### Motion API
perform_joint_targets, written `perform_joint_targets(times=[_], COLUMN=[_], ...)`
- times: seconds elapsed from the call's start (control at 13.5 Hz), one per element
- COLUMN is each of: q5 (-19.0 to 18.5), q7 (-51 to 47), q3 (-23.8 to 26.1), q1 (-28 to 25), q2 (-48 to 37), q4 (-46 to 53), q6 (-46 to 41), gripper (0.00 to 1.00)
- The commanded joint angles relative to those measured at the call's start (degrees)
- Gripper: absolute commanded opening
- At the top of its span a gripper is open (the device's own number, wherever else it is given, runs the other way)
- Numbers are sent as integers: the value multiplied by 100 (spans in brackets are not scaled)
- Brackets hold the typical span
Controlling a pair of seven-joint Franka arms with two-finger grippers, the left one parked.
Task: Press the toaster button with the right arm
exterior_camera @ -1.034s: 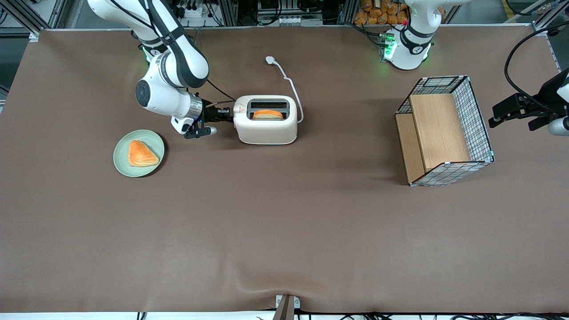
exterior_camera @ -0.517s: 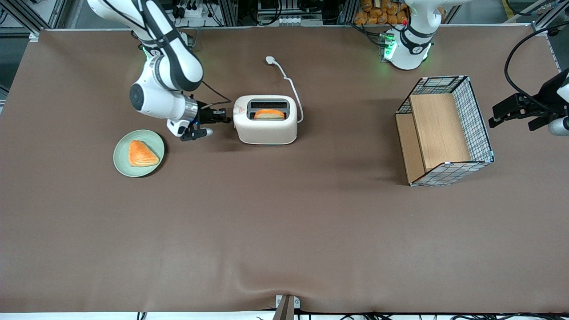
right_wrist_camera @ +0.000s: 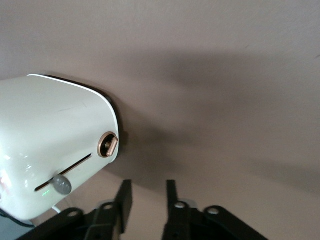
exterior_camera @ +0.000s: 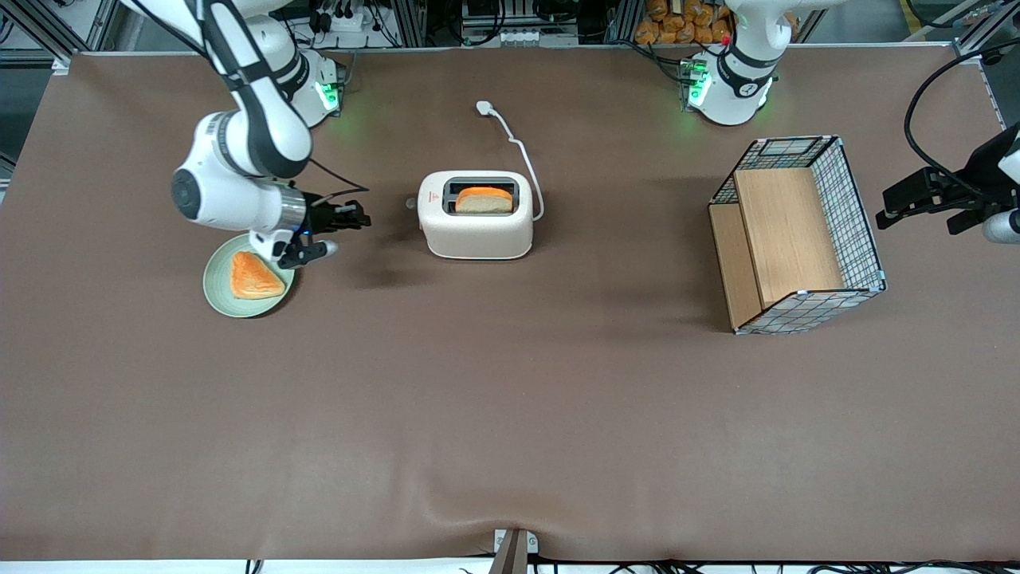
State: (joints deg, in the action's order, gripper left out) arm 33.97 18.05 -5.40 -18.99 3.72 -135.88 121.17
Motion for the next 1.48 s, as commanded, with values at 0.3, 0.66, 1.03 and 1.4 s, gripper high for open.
perform_joint_targets(times=[0.3,0.66,1.03,1.4], q5=[-2069,-3031,-3723,-3239], q7=[-1681,-1603,-1752,-1744], q3=[21,606,857,584], q1=[940,1712,1908,1881], q2=[252,401,34,-1196], q4=[3203,5050,5397,3941], q6=[-2859,-3439,-3768,-3171], gripper=[100,100,100,100])
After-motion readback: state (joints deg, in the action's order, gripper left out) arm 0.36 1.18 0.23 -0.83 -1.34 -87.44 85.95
